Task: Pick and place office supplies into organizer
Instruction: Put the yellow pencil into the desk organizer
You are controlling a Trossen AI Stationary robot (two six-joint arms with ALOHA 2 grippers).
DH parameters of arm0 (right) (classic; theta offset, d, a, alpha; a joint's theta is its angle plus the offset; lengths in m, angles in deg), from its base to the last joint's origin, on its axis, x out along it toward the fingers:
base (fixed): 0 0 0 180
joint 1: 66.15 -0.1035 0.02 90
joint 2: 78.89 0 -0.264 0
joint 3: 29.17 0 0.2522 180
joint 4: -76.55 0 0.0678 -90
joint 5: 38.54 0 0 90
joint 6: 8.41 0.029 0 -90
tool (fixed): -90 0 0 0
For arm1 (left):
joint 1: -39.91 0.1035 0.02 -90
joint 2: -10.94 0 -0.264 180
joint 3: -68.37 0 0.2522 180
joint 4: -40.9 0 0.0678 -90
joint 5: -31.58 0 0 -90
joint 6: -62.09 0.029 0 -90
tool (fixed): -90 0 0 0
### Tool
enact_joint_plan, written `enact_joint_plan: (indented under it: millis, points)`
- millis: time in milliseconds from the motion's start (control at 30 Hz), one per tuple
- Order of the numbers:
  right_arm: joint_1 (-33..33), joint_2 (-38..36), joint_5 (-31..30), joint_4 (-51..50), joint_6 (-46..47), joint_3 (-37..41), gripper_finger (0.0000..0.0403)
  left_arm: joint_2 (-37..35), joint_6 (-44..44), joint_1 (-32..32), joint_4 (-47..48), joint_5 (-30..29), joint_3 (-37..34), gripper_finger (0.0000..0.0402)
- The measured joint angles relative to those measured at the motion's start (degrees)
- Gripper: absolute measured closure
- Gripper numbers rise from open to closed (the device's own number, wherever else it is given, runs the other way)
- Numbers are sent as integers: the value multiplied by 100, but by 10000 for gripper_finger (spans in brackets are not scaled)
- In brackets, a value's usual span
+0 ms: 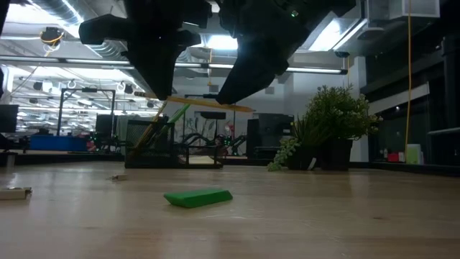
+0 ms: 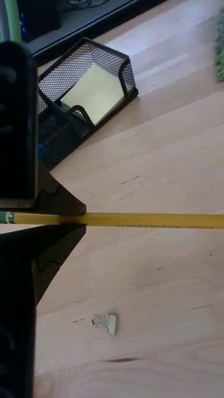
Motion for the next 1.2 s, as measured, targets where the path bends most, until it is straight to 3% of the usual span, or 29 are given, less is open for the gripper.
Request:
enact_joint_plan:
  millis: [1200]
  points:
    - [92, 113, -266, 174, -384, 2, 249, 0, -5, 8, 19, -39, -13, 382]
